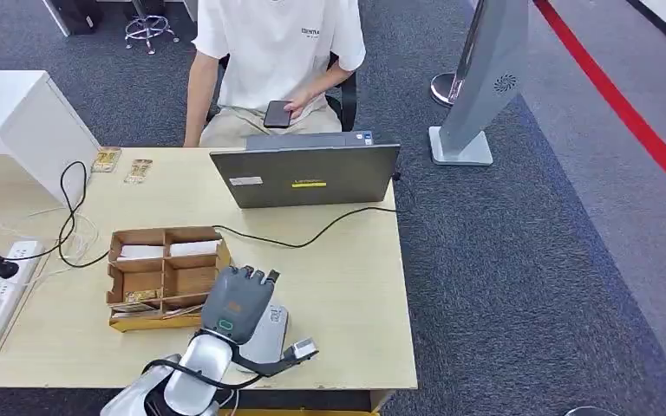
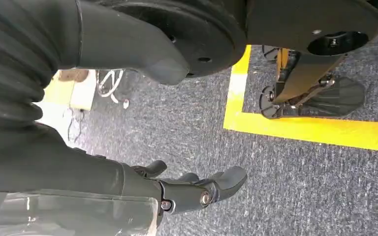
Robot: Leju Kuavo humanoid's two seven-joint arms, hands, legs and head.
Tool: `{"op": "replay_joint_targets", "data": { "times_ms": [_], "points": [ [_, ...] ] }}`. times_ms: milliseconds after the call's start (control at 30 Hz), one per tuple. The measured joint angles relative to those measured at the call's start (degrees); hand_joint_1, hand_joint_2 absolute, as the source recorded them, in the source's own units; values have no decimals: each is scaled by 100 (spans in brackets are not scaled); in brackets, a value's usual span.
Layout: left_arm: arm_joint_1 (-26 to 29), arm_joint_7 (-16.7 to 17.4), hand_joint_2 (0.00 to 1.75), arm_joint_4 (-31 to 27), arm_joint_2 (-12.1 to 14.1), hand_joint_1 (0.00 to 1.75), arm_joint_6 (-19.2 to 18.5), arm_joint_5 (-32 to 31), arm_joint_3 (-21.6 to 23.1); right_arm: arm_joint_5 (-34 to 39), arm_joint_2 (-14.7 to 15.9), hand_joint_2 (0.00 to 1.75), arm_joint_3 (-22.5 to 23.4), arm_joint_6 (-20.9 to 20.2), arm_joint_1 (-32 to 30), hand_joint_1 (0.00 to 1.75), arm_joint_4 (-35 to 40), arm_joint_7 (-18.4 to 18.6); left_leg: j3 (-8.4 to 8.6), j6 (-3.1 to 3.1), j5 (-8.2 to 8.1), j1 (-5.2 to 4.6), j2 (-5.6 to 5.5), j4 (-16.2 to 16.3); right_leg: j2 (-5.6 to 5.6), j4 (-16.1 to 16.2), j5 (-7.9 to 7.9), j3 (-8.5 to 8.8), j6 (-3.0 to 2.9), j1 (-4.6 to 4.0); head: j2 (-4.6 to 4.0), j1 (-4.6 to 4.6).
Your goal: Pass the card to the sensor for recognition and then transmit it.
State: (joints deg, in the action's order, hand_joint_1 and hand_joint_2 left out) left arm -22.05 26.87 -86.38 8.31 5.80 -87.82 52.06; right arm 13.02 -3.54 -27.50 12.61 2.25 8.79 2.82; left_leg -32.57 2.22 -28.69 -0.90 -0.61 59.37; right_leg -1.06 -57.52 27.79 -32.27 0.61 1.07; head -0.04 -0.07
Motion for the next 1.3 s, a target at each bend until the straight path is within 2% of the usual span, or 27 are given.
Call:
{"op": "replay_joint_targets", "data": {
  "times_ms": [33, 300, 333, 367, 400, 433, 467, 633, 800, 1000, 1300],
  "points": [
    [-53, 43, 175, -39, 2, 175, 99, 0, -45, -24, 0, 175, -15, -9, 0, 0, -2, 0, 0, 1, 1, 0, 0, 0, 0, 0, 0, 0, 0, 0, 0, 0],
    [-91, 50, 175, -50, 4, 175, 125, 0, -57, -28, 0, 175, -20, -11, 1, 0, -2, 0, 0, 2, 1, 0, 0, 0, 1, 0, 0, 0, 0, 0, 0, 0],
    [-357, 320, 175, -225, 90, 175, 354, 0, -293, -197, 0, 175, -101, -74, 6, 0, -7, 7, -1, 1, 2, 1, -2, 0, 3, -4, -1, 3, 0, -1, 0, 0],
    [-567, 657, 175, -348, 296, 175, 548, 0, -314, -308, 0, 175, -196, -125, 14, 0, -7, 37, 1, -3, 4, 3, 0, 0, 0, -6, -1, 3, -1, -2, 0, 2],
    [-895, 900, 175, -461, 808, 175, 958, 0, -336, -435, 0, 175, -339, -173, 32, 0, -9, 70, 6, -5, 6, 4, 1, 0, -1, -10, -1, 2, -2, -3, 0, -2],
    [-1216, 1025, 175, -450, 1335, 175, 1099, 0, -356, -516, 0, 175, -477, -212, 72, 0, -9, 109, 3, -16, 12, 12, -3, -1, 0, -14, 0, 0, -4, -11, 0, -4],
    [-1318, 950, 175, -371, 1464, 175, 1081, 0, -369, -522, 0, 175, -533, -221, 80, 0, -9, 120, 3, -16, 12, 12, -2, -1, -1, -14, 0, 0, -4, -11, 0, -4],
    [-1524, 784, 175, 173, 1707, 175, 1230, 0, -566, -597, 2, 175, -621, -269, 107, 0, -9, 155, 4, -17, 13, 12, -1, -1, -2, -14, -4, 0, -9, -12, 0, -2],
    [-1843, 585, 175, 1175, 1878, 175, 1549, 0, -662, -666, 22, 175, -737, -352, 138, 0, -15, 225, 5, -21, 16, 14, 1, -1, -6, -14, -6, -1, -12, -14, 0, -2],
    [-2130, 437, 175, 2216, 1897, 175, 1785, 0, -751, -708, 39, 175, -846, -402, 156, 0, -17, 267, 4, -23, 17, 18, 1, -1, -7, -15, -6, -2, -12, -15, 0, 0],
    [-2182, -3, 175, 2914, 1714, 175, 2050, 2, -1097, -704, 42, 175, -874, -422, 168, 0, -26, 247, 3, -23, 16, 17, 2, -1, -8, -14, -6, -2, -12, -16, 0, -2]
  ]
}}
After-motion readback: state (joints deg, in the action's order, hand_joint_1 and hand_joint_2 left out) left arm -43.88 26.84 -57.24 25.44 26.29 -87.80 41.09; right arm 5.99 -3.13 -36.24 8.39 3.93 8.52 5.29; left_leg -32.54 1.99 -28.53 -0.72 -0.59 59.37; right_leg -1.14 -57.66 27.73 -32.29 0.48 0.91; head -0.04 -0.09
